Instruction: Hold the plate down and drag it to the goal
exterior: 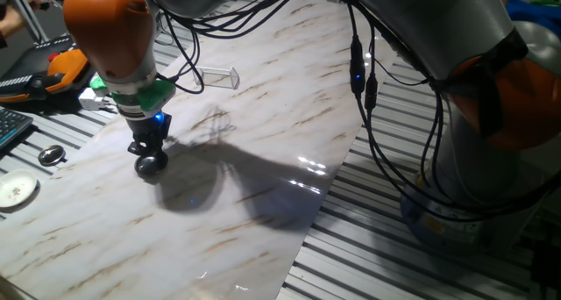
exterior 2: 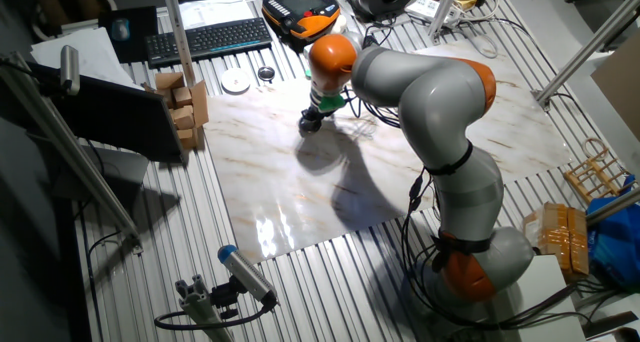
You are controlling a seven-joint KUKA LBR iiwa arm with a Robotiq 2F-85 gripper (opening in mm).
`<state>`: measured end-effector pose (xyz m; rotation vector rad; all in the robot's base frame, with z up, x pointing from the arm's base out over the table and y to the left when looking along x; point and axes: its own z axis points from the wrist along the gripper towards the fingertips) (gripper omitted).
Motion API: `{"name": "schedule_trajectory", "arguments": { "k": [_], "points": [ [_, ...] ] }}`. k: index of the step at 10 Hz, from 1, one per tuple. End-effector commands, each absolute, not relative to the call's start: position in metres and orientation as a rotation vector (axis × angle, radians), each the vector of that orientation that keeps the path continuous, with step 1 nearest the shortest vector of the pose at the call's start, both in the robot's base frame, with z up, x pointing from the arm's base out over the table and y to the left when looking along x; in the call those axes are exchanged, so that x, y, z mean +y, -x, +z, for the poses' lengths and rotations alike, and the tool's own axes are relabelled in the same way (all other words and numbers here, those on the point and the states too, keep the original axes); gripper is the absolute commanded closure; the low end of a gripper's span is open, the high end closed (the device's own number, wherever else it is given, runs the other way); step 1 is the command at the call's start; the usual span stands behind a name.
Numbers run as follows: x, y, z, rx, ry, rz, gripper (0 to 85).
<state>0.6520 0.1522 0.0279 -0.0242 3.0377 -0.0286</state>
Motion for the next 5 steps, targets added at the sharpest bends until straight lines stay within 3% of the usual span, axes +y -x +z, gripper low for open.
{"name": "schedule_trajectory", "arguments": {
  "k": [1,5],
  "points": [
    [0.1510,-0.6524,0.0279,3.037,0.028,-0.034,85.0],
    [0.1443,-0.6527,0.0270,3.037,0.030,-0.034,85.0]
  ]
}}
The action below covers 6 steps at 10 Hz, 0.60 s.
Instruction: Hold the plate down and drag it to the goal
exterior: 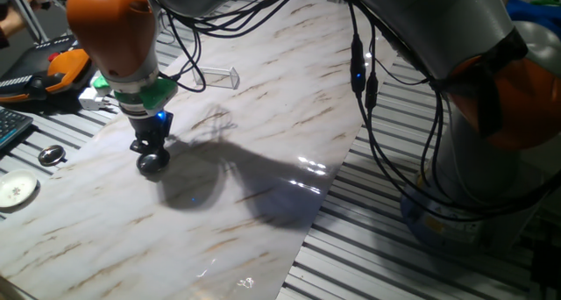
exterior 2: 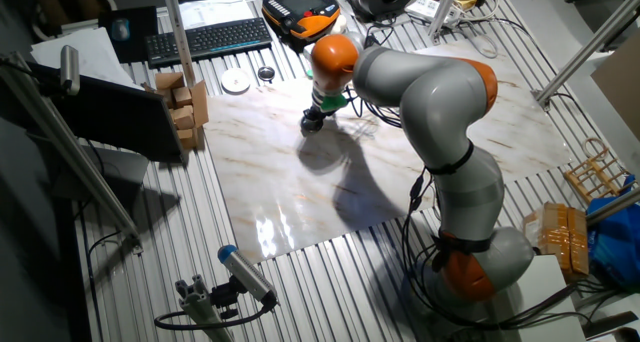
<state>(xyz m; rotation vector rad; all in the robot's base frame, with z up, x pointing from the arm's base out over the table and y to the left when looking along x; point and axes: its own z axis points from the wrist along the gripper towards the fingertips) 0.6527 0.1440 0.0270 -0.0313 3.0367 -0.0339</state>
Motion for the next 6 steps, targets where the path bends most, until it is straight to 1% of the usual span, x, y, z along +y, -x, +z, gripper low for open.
{"name": "schedule_trajectory", "arguments": {
  "k": [1,6],
  "points": [
    [0.1428,-0.6528,0.0266,3.037,0.033,-0.034,85.0],
    [0.1363,-0.6529,0.0278,3.037,0.038,-0.048,85.0]
  ]
}}
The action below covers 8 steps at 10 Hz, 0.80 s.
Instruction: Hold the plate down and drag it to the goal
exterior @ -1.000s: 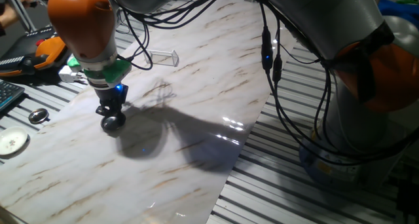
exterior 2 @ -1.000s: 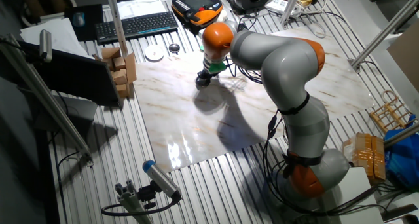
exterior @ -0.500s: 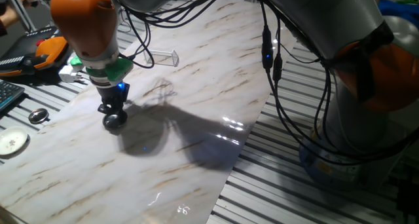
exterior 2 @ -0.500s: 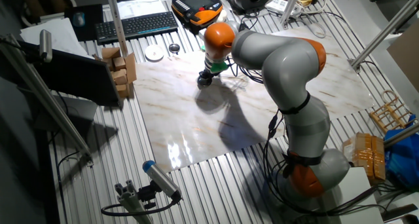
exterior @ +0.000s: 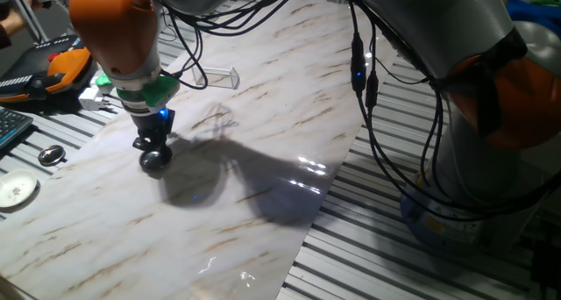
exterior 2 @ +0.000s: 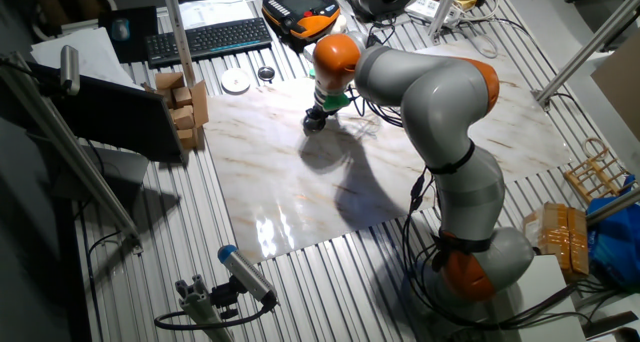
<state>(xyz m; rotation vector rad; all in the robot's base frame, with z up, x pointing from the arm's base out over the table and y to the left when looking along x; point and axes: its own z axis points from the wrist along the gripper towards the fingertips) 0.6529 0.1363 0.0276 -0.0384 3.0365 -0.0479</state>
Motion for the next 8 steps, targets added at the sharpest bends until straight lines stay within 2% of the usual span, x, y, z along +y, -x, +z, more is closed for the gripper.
{"name": "schedule_trajectory", "arguments": {
  "k": [1,8],
  "points": [
    [0.135,-0.653,0.027,3.037,0.040,-0.048,85.0],
    [0.121,-0.654,0.026,3.032,0.066,-0.054,85.0]
  ]
}}
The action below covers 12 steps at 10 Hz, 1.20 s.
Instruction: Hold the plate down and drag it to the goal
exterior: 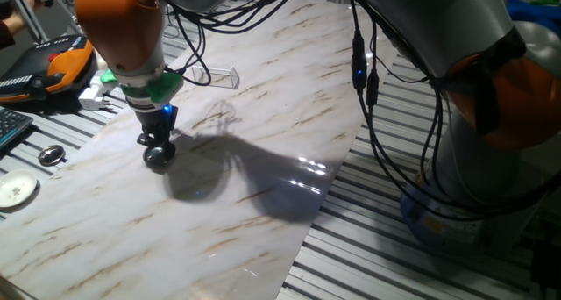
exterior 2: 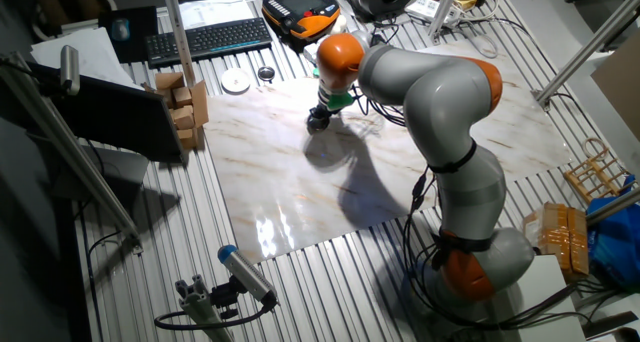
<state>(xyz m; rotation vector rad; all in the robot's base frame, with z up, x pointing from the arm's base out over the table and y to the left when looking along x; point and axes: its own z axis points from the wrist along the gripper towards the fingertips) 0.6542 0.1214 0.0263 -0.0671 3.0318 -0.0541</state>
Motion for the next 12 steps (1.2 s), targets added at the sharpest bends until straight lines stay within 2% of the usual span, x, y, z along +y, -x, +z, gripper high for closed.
{"name": "schedule_trajectory", "arguments": {
  "k": [1,12],
  "points": [
    [0.120,-0.654,0.026,3.032,0.069,-0.054,85.0],
    [0.088,-0.654,0.026,3.022,0.113,-0.066,85.0]
  ]
}}
